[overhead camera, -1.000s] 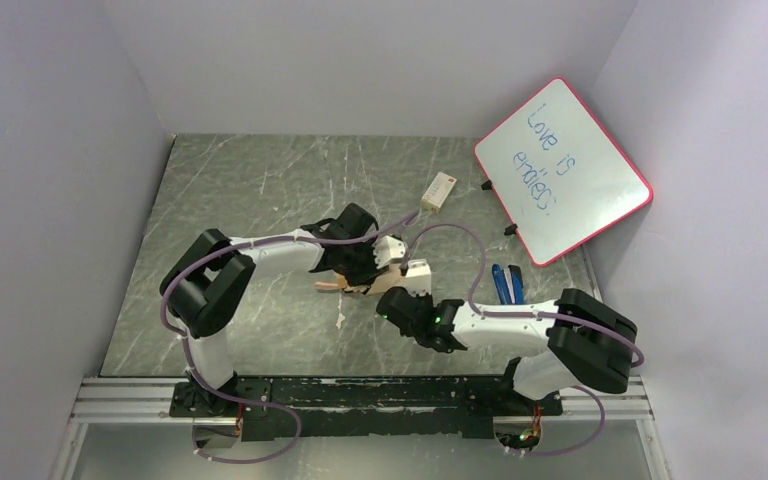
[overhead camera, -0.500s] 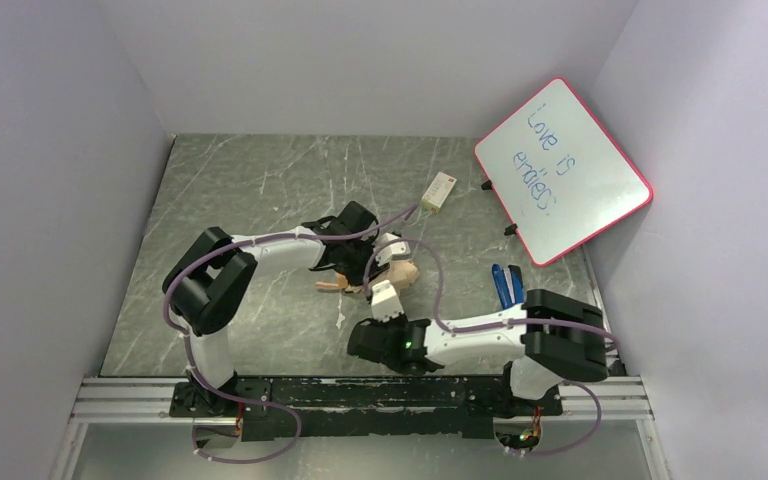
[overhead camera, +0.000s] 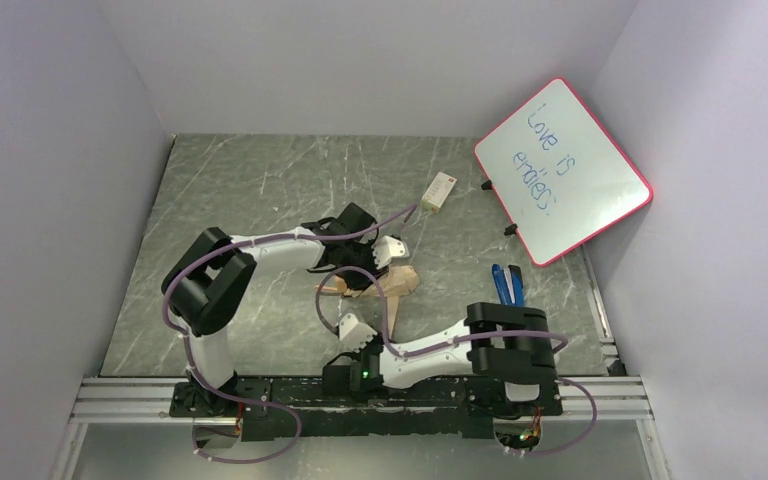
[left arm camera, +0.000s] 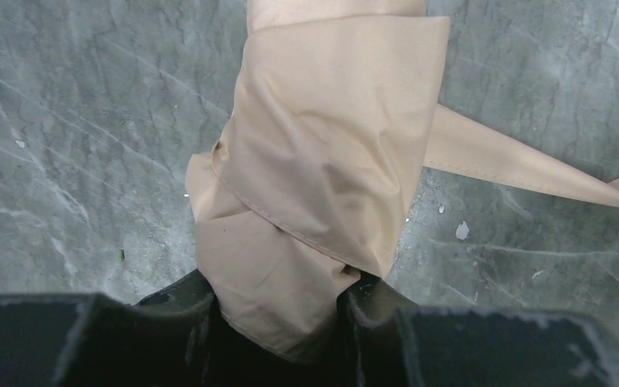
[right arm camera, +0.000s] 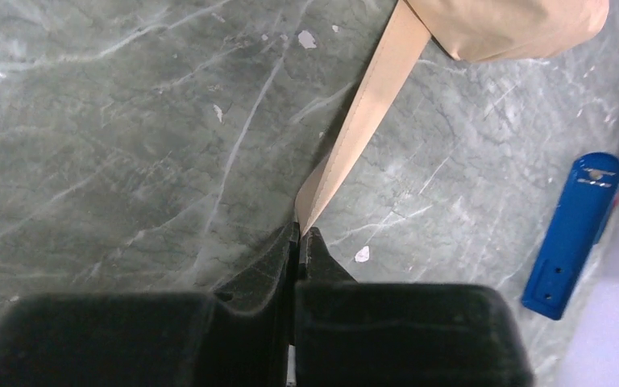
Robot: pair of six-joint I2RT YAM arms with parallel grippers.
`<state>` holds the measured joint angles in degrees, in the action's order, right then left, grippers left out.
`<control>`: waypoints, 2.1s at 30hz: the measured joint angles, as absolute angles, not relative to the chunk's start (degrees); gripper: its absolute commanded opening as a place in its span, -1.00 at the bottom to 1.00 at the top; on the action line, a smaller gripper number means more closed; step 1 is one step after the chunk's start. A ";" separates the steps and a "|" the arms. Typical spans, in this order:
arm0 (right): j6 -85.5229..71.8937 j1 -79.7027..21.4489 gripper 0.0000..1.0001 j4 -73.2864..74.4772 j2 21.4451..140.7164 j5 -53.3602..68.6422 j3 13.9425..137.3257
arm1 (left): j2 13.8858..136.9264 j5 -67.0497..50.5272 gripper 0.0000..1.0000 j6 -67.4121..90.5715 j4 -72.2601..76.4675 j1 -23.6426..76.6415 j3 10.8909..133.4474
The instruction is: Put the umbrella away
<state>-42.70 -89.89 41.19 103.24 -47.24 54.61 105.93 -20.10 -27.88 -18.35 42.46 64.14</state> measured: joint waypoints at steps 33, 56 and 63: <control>-47.83 -90.74 0.07 30.24 63.92 -43.00 36.62 | 103.72 -12.56 -0.90 -37.50 -8.78 45.23 59.18; -36.01 -24.43 0.58 13.96 54.13 -10.37 29.39 | 102.54 -10.72 -0.90 -38.87 -5.13 46.63 56.45; -26.85 -16.03 0.65 -3.18 73.21 8.16 39.72 | 101.78 -4.75 -0.90 -40.51 -0.67 49.52 53.76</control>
